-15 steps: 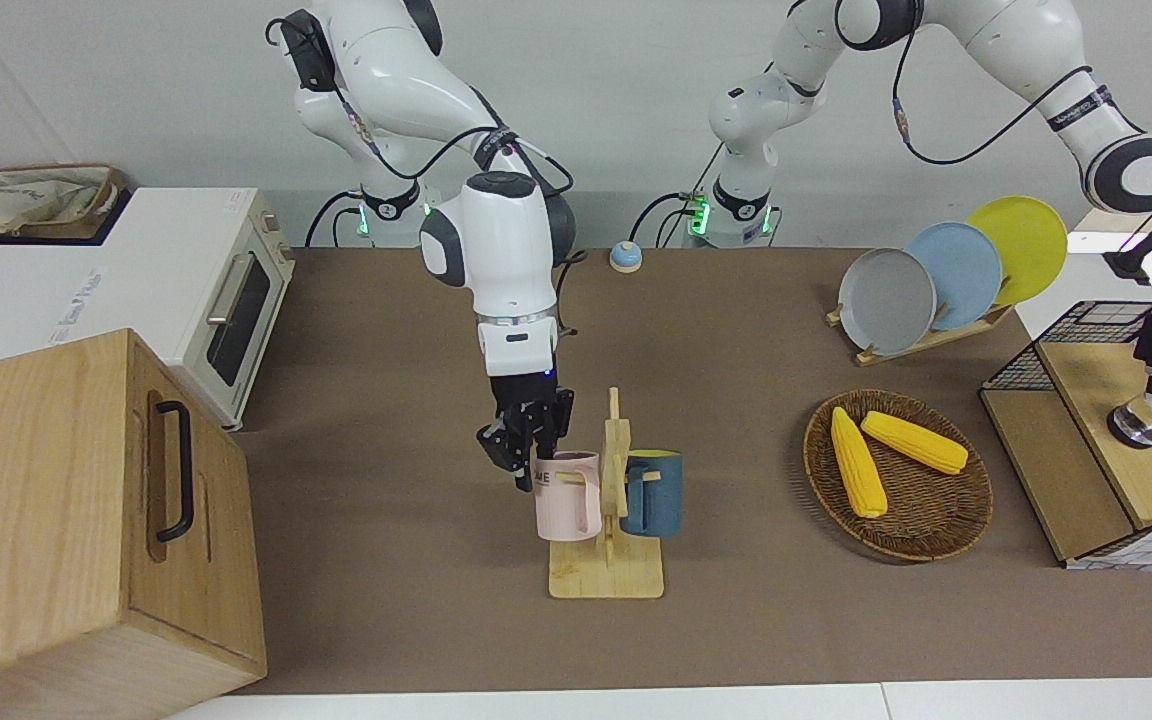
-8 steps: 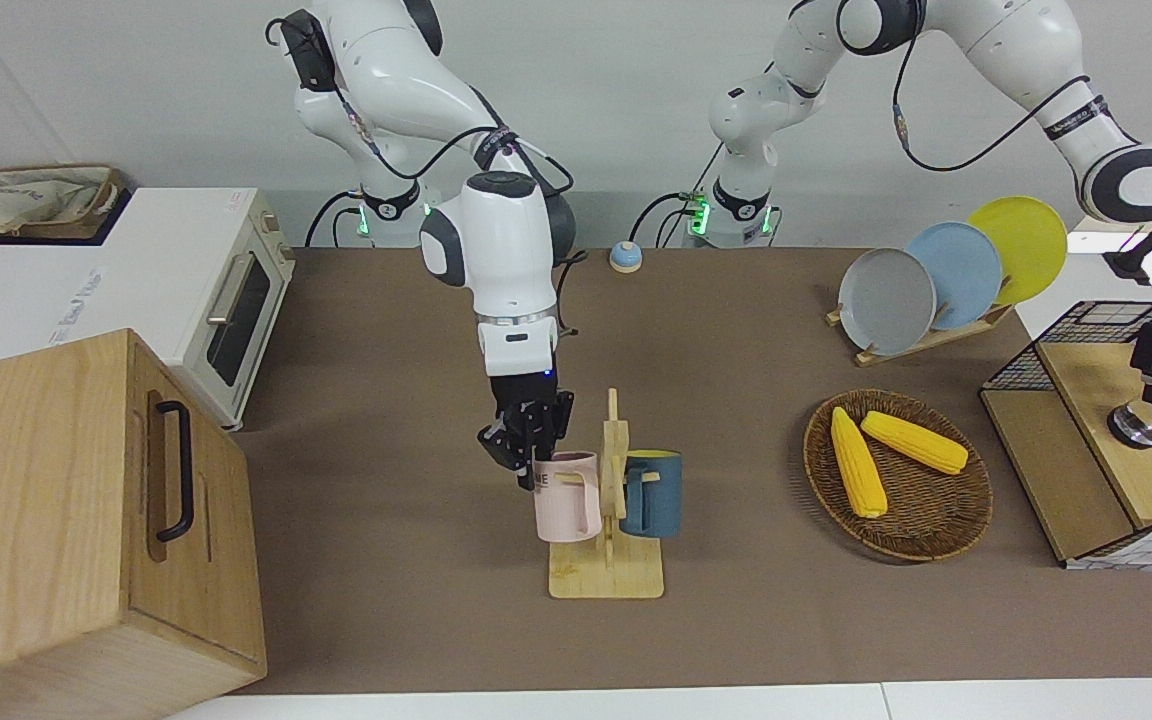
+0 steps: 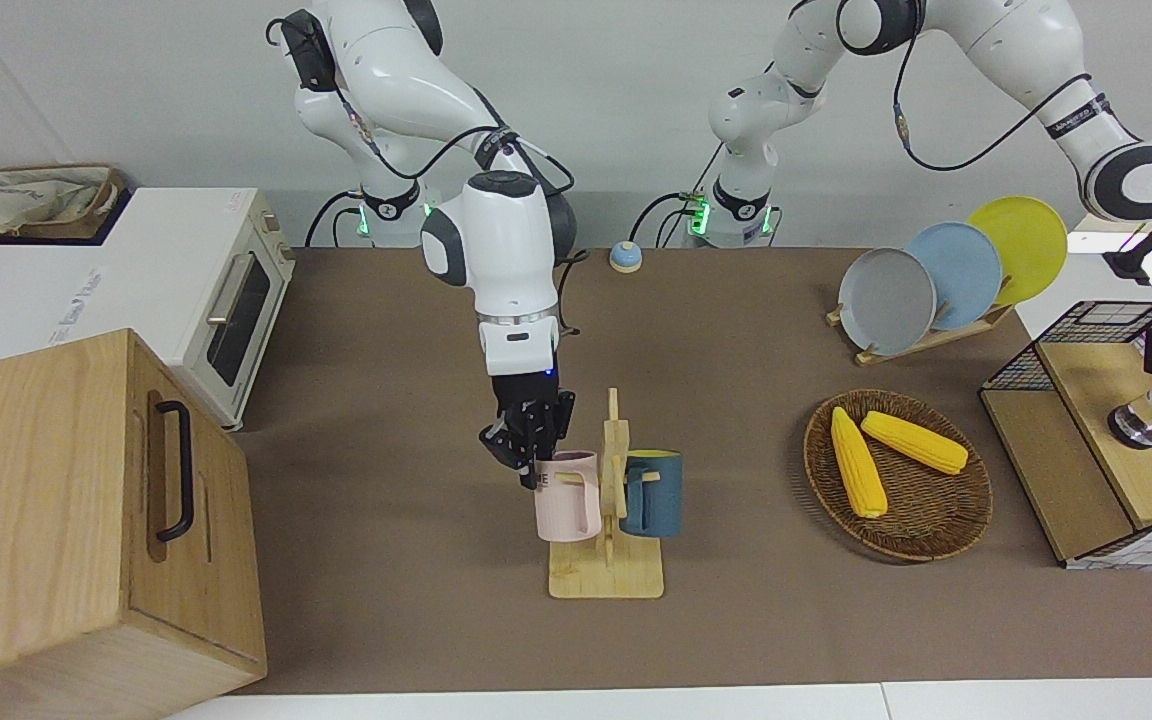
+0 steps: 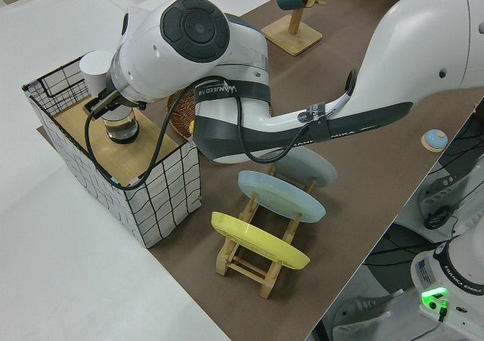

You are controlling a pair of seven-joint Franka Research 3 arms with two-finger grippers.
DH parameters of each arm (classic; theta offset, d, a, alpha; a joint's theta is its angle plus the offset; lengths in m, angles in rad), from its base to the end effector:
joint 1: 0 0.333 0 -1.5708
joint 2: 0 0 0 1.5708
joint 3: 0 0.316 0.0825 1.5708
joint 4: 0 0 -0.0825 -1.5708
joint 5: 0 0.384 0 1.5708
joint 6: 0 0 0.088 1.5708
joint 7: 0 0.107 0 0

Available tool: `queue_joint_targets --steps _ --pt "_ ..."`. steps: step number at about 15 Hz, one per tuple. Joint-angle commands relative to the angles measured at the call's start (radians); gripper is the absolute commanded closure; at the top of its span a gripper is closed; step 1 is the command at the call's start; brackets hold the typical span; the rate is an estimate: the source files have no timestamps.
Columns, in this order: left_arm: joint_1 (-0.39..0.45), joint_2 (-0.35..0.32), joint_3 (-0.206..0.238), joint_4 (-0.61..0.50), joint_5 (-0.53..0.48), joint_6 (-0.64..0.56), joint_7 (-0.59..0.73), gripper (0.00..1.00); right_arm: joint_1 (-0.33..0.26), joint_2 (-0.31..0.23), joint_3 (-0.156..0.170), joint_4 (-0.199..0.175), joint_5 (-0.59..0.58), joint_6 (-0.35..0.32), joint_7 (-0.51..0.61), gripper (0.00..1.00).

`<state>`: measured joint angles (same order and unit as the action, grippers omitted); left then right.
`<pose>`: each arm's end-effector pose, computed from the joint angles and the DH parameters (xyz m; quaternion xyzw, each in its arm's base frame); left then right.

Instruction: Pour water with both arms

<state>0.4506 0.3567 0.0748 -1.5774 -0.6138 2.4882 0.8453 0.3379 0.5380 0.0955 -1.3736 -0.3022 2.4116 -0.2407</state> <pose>0.6137 0.3502 0.4961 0.9364 0.0260 0.3498 0.0124 0.6886 0.2988 0.4613 0.8833 0.3850 0.2556 0.0791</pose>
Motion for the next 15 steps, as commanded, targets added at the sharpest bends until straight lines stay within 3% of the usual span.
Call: queue_joint_targets --steps 1,2,6,11,15 --pt "-0.003 0.016 -0.004 0.017 -0.014 0.017 0.012 0.96 0.012 0.014 0.001 0.021 -0.006 0.001 0.027 0.714" --pt "-0.003 0.016 -0.004 0.017 -0.014 0.017 0.011 1.00 0.012 0.014 0.001 0.022 -0.006 0.001 0.029 0.714" --pt "-0.003 0.016 -0.004 0.017 -0.012 0.017 0.012 1.00 0.012 0.020 0.003 0.022 -0.006 0.004 0.034 0.731" --pt "-0.003 0.015 -0.003 0.017 -0.009 0.017 0.014 1.00 0.012 0.022 0.001 0.022 -0.008 0.004 0.034 0.923" --pt "-0.003 0.015 -0.001 0.019 -0.007 0.017 0.012 1.00 0.012 0.023 0.000 0.022 -0.008 0.004 0.038 0.969"
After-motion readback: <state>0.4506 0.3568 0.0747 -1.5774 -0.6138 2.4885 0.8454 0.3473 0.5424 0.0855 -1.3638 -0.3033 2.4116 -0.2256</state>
